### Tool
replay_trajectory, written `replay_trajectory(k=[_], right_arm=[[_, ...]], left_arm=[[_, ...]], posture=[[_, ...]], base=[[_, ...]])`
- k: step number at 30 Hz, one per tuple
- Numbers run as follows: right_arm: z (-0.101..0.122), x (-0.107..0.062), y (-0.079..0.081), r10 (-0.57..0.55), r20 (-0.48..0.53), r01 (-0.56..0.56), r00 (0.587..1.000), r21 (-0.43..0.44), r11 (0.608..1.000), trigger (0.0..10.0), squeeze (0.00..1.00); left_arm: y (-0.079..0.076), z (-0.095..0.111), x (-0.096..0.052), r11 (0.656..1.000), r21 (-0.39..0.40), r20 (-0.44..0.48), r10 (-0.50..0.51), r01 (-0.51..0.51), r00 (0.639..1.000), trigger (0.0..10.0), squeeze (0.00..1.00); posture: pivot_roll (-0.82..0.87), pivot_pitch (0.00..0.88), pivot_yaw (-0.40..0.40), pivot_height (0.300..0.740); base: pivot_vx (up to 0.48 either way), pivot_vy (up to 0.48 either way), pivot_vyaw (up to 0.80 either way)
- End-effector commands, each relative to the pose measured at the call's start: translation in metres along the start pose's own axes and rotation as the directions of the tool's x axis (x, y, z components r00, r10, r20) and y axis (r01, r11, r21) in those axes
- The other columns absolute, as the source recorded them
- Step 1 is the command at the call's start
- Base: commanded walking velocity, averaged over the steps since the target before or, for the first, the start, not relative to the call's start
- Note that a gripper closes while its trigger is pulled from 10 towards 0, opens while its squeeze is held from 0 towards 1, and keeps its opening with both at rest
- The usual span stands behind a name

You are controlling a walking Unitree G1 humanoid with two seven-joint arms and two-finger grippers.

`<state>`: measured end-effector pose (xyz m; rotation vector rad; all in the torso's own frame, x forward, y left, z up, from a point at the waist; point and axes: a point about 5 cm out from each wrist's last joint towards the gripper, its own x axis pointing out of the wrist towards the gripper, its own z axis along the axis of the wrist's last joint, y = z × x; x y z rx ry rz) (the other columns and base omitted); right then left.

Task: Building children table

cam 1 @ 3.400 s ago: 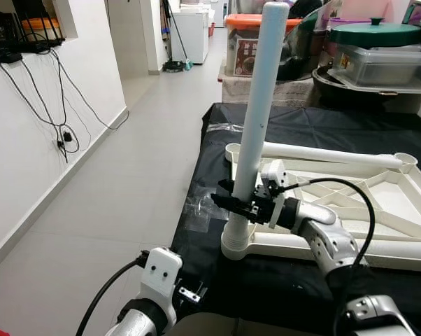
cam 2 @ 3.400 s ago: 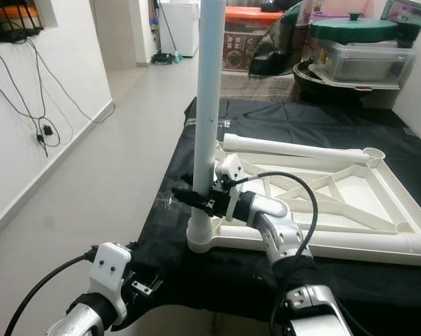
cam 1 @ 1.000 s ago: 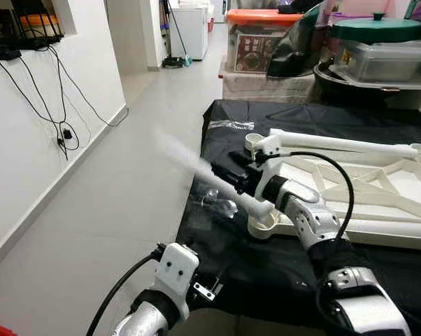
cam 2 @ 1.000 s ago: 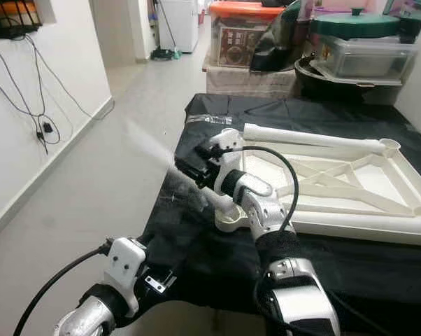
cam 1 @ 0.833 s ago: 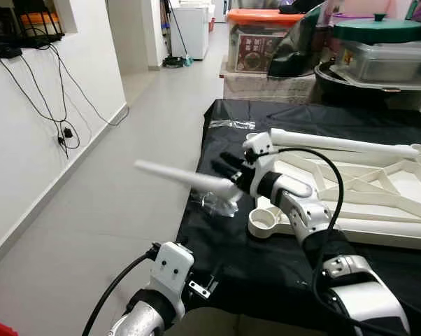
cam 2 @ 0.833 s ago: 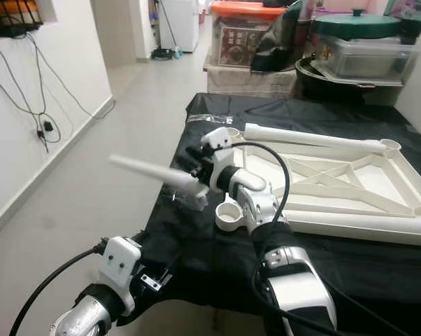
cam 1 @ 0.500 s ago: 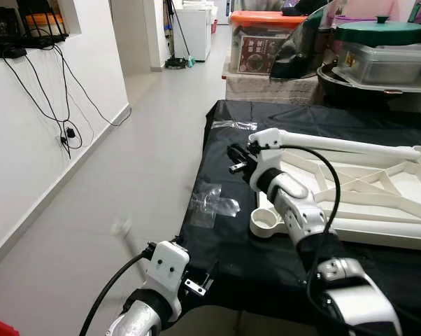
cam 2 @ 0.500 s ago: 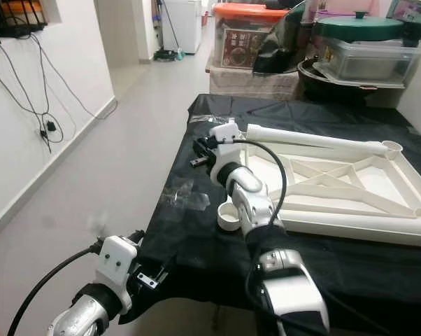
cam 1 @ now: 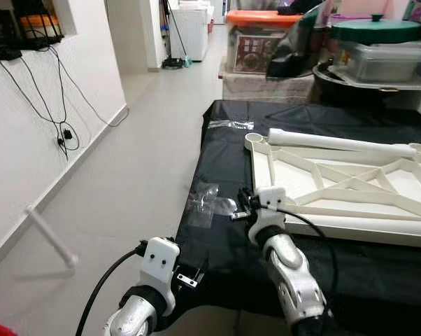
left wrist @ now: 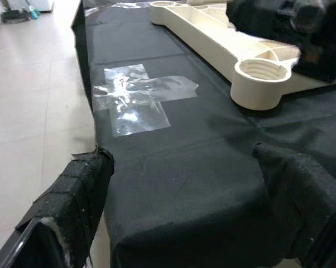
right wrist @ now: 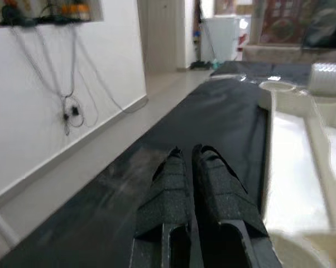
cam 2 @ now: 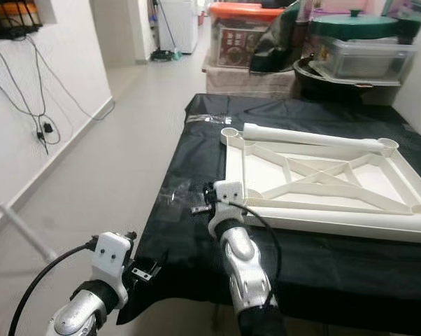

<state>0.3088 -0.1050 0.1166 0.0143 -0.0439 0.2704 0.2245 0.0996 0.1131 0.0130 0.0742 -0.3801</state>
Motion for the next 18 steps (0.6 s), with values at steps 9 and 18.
replay_trajectory(k=[9,18], right_arm=[[-0.006,-0.016,0.011,-0.040,0.007,0.041,0.999,-0.087,0.995,10.0,0.00],[-0.008,-0.019,0.010,-0.048,-0.007,0.047,0.999,-0.096,0.994,10.0,0.00]], left_arm=[[0.006,-0.010,0.004,1.000,-0.014,-0.038,0.020,-0.020,0.999,10.0,0.00],[0.005,-0.012,0.005,1.000,-0.015,-0.040,0.019,-0.020,0.999,10.0,0.00]], posture=[[0.13,0.000,-0.012,0.740],[0.13,0.000,-0.018,0.740]], base=[[0.000,0.000,0.00],[0.000,0.000,0.00]])
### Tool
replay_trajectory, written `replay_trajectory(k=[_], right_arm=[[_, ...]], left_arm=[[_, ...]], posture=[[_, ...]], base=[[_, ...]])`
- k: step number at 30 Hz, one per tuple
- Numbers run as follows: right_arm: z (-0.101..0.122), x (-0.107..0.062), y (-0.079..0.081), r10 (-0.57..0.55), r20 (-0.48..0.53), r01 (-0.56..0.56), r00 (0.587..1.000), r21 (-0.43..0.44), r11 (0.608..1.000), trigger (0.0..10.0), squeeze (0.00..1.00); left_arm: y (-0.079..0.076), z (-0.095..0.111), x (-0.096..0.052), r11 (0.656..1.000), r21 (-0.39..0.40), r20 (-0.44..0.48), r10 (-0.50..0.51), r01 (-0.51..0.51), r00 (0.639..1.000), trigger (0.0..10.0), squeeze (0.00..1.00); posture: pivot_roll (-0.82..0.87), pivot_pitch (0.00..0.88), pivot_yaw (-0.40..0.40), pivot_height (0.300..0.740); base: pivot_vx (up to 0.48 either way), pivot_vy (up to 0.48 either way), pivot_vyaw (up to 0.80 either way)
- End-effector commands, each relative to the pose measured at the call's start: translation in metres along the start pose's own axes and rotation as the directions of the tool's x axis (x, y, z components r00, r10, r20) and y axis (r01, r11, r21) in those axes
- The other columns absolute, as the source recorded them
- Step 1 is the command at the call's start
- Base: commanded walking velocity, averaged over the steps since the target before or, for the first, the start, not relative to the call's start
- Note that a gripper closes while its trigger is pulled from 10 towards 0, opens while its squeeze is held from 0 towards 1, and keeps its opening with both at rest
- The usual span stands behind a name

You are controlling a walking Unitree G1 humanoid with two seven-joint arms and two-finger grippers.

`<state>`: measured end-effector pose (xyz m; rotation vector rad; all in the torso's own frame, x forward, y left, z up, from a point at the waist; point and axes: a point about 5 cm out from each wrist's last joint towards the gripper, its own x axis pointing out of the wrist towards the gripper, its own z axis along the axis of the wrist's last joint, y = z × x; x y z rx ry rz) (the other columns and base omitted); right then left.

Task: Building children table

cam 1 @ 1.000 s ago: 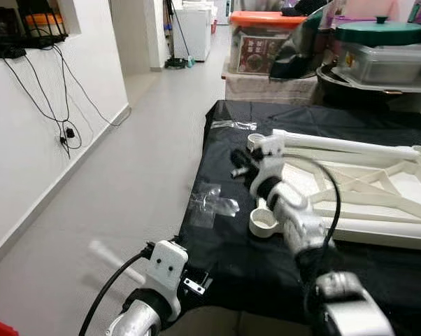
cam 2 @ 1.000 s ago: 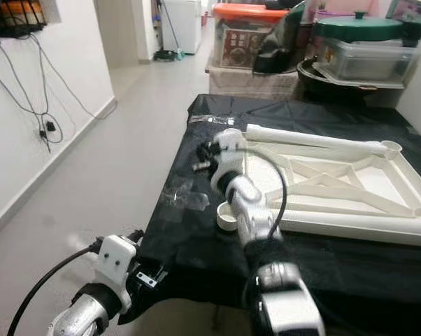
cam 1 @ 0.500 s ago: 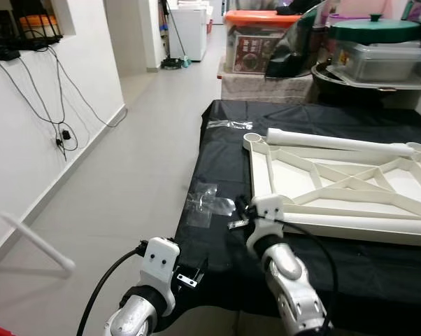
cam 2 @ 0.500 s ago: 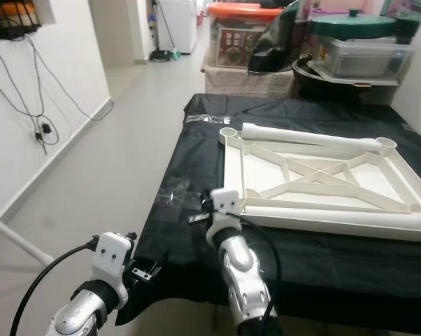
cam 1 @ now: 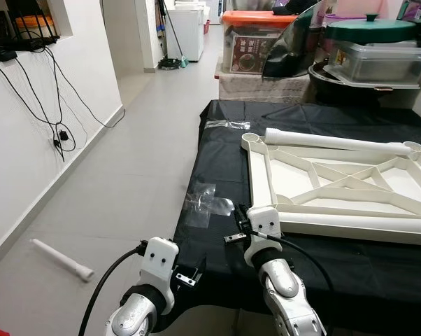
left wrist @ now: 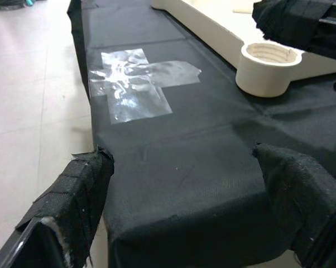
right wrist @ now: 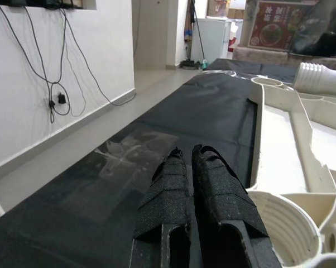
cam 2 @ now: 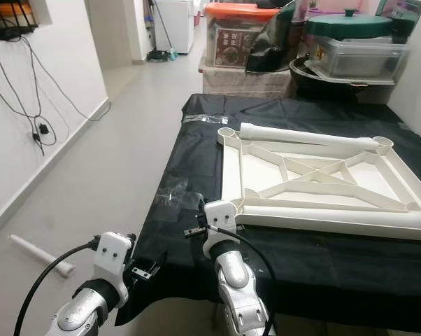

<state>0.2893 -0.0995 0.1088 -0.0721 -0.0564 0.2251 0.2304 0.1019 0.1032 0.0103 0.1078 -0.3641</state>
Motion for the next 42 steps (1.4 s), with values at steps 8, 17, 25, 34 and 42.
replay_trajectory(k=[8,17,25,34,42], right_arm=[[-0.0014,-0.0036,-0.0009,-0.014,-0.012,0.014,1.000,0.002,1.000,10.0,0.00],[0.0027,-0.0060,0.0001,-0.006,0.012,0.006,1.000,-0.005,1.000,10.0,0.00],[0.0030,-0.0048,-0.0005,-0.011,0.007,0.011,1.000,0.005,1.000,10.0,0.00],[0.0030,-0.0044,-0.0053,-0.041,-0.002,0.041,0.999,0.019,0.999,10.0,0.00],[0.0040,-0.0047,-0.0068,-0.064,0.007,0.064,0.998,0.016,0.998,10.0,0.00]], left_arm=[[0.0002,-0.0034,-0.0001,1.000,-0.008,-0.004,0.008,-0.008,1.000,10.0,0.00],[0.0014,-0.0034,-0.0005,1.000,-0.017,0.003,0.015,-0.014,1.000,10.0,0.00],[0.0038,-0.0036,-0.0001,0.999,-0.035,0.003,0.029,-0.029,1.000,10.0,0.00],[0.0053,-0.0031,0.0014,0.998,-0.047,0.002,0.035,-0.035,0.999,10.0,0.00],[0.0063,-0.0023,0.0016,0.998,-0.054,0.008,0.036,-0.035,0.999,10.0,0.00]], posture=[[0.13,0.000,-0.018,0.740],[0.13,0.000,-0.020,0.740],[0.13,0.000,-0.016,0.740],[0.13,0.000,-0.014,0.740],[0.13,0.000,-0.009,0.740]], base=[[0.000,0.000,0.00],[0.000,0.000,0.20],[0.000,0.000,0.75],[0.000,0.000,-0.48],[0.000,0.000,-0.80]])
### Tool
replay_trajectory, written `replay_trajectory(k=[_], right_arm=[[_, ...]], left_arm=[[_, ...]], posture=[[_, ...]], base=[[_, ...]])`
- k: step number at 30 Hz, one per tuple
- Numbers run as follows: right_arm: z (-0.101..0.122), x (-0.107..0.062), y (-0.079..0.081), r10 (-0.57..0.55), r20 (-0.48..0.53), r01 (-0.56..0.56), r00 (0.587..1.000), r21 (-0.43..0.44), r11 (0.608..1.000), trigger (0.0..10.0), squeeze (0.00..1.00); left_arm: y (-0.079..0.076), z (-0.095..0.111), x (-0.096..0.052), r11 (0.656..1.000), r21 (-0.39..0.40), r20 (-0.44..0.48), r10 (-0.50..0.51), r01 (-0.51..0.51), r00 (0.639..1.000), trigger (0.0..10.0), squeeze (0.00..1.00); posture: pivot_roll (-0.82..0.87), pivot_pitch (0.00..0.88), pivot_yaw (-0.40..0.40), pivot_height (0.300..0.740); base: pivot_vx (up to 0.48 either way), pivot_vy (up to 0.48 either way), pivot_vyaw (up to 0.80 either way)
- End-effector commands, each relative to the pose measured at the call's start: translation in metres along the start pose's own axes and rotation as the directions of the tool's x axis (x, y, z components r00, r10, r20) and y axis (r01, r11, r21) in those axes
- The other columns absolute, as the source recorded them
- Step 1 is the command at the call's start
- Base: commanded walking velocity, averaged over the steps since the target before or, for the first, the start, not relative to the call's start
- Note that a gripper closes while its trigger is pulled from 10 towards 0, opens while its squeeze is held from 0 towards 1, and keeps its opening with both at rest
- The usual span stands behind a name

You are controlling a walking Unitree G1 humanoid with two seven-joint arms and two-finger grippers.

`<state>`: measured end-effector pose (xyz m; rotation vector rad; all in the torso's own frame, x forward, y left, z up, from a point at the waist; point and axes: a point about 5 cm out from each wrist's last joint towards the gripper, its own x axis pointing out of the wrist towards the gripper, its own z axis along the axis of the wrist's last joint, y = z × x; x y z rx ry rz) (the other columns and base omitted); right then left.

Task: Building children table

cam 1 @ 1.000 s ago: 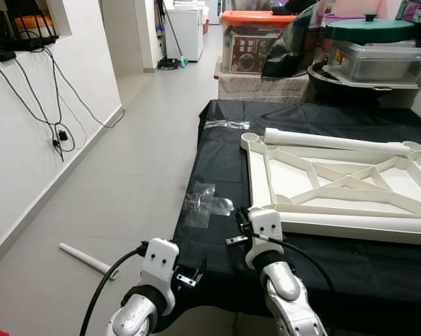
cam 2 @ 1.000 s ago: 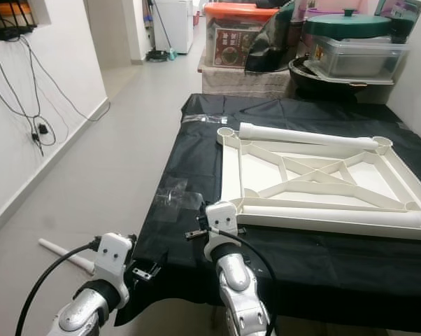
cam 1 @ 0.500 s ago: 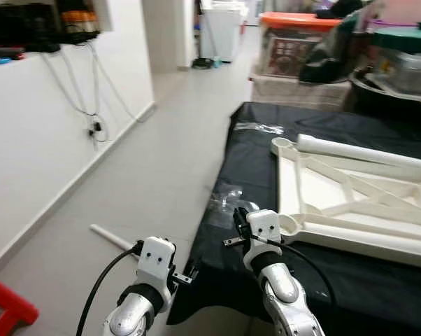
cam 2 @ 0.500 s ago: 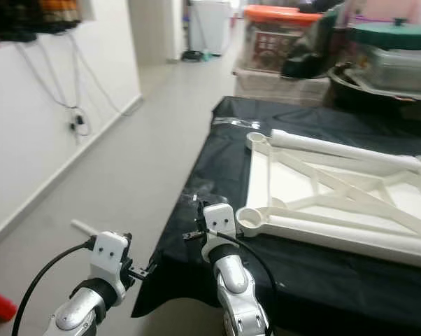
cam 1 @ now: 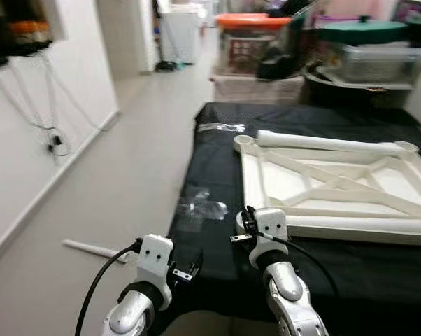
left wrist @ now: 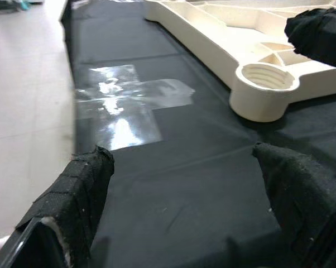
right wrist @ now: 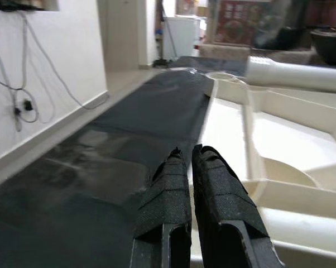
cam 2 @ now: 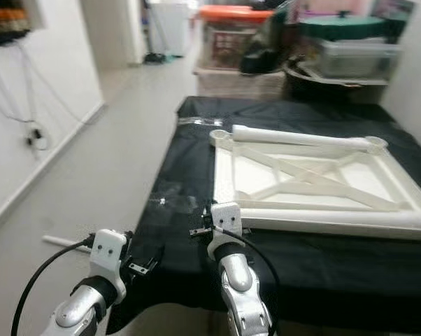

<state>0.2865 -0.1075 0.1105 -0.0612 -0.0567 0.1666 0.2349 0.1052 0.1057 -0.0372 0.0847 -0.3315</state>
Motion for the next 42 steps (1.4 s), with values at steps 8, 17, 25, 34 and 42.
replay_trajectory(k=[8,17,25,34,42], right_arm=[[0.0064,-0.0005,-0.0041,-0.046,0.031,0.046,0.998,0.016,0.999,10.0,0.00],[0.0093,-0.0002,-0.0051,-0.060,0.049,0.059,0.997,0.020,0.998,10.0,0.00],[0.0105,0.0001,-0.0044,-0.062,0.062,0.061,0.996,0.011,0.998,10.0,0.00],[0.0101,-0.0001,-0.0037,-0.060,0.058,0.060,0.996,0.002,0.998,10.0,0.00],[0.0083,-0.0005,-0.0033,-0.059,0.045,0.058,0.997,0.021,0.998,10.0,0.00]], left_arm=[[0.0044,-0.0037,-0.0013,0.999,-0.031,-0.015,0.009,-0.009,1.000,10.0,0.00],[0.0073,-0.0040,-0.0007,0.999,-0.047,-0.019,0.019,-0.019,1.000,10.0,0.00],[0.0087,-0.0047,0.0004,0.998,-0.052,-0.024,0.029,-0.030,0.999,10.0,0.00],[0.0091,-0.0039,0.0004,0.998,-0.053,-0.020,0.029,-0.030,0.999,10.0,0.00],[0.0095,-0.0038,-0.0004,0.998,-0.058,-0.021,0.030,-0.031,0.999,10.0,0.00]], posture=[[0.13,0.000,-0.003,0.740],[0.13,0.000,-0.002,0.740],[0.13,0.000,-0.003,0.740],[0.14,0.000,-0.002,0.740],[0.14,0.000,0.002,0.740]], base=[[0.000,0.439,-0.80],[0.000,0.480,-0.80],[0.000,0.480,-0.30],[0.000,0.480,0.00],[0.000,0.480,-0.36]])
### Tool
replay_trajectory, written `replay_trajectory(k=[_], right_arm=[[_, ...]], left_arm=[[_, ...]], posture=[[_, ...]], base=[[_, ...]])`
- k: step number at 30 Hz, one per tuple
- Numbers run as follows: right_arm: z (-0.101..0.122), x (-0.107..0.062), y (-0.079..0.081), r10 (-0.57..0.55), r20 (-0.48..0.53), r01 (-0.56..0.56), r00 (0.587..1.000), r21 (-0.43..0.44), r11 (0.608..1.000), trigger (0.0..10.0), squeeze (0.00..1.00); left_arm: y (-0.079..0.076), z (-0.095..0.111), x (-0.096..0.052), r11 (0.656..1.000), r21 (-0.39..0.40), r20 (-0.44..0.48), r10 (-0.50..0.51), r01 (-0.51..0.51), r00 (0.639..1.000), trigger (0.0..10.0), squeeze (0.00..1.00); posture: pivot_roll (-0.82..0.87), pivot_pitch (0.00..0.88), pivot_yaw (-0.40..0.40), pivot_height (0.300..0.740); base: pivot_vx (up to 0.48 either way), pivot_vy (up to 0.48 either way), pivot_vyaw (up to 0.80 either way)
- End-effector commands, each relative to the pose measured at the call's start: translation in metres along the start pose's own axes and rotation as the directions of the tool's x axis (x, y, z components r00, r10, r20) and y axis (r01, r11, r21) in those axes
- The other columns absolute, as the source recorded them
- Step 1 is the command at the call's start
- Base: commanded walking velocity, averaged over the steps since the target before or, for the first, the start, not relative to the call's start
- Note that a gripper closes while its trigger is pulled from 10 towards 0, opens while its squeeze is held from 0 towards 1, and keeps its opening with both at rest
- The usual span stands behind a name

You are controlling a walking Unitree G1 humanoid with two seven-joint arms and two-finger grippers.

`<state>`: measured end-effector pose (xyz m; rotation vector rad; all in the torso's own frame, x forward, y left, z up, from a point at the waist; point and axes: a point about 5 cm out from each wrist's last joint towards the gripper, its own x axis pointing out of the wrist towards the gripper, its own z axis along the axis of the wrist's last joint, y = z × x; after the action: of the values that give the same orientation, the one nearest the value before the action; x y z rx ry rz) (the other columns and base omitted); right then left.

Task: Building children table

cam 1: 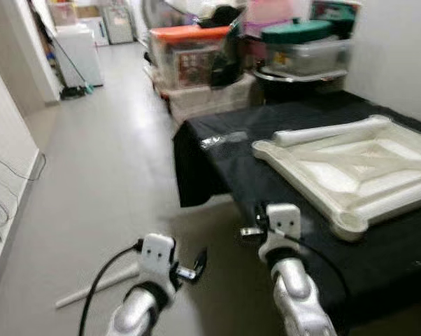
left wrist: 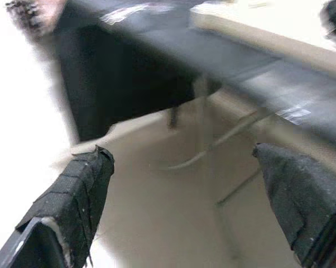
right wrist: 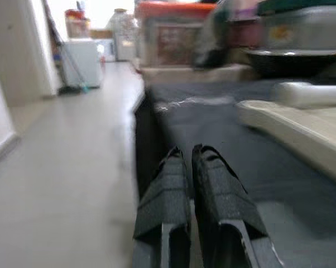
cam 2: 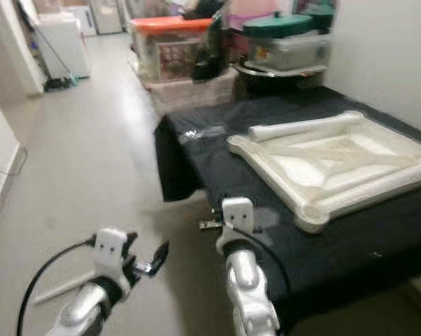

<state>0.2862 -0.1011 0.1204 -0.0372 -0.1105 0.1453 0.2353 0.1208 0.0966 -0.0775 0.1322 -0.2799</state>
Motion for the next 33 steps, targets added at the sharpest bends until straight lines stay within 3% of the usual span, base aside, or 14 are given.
replay_trajectory(k=[1,26,33], right_arm=[[-0.0017,-0.0016,-0.0089,-0.034,-0.009,0.034,0.999,-0.002,0.999,10.0,0.00],[-0.0028,-0.0018,-0.0059,-0.020,-0.013,0.020,1.000,-0.018,1.000,10.0,0.00],[-0.0032,-0.0023,-0.0040,-0.013,-0.011,0.013,1.000,-0.028,1.000,10.0,0.00]], left_arm=[[-0.0061,0.0048,0.0031,1.000,-0.010,0.018,-0.021,0.021,1.000,10.0,0.00],[-0.0062,0.0034,0.0024,0.999,-0.010,0.012,-0.032,0.033,0.999,10.0,0.00],[-0.0064,0.0028,0.0016,0.999,-0.013,0.011,-0.036,0.036,0.999,10.0,0.00]], posture=[[0.14,0.000,0.000,0.740],[0.15,0.000,0.002,0.740],[0.15,0.000,-0.002,0.740]], base=[[0.000,0.480,-0.77],[0.000,0.480,-0.77],[0.000,0.480,0.00]])
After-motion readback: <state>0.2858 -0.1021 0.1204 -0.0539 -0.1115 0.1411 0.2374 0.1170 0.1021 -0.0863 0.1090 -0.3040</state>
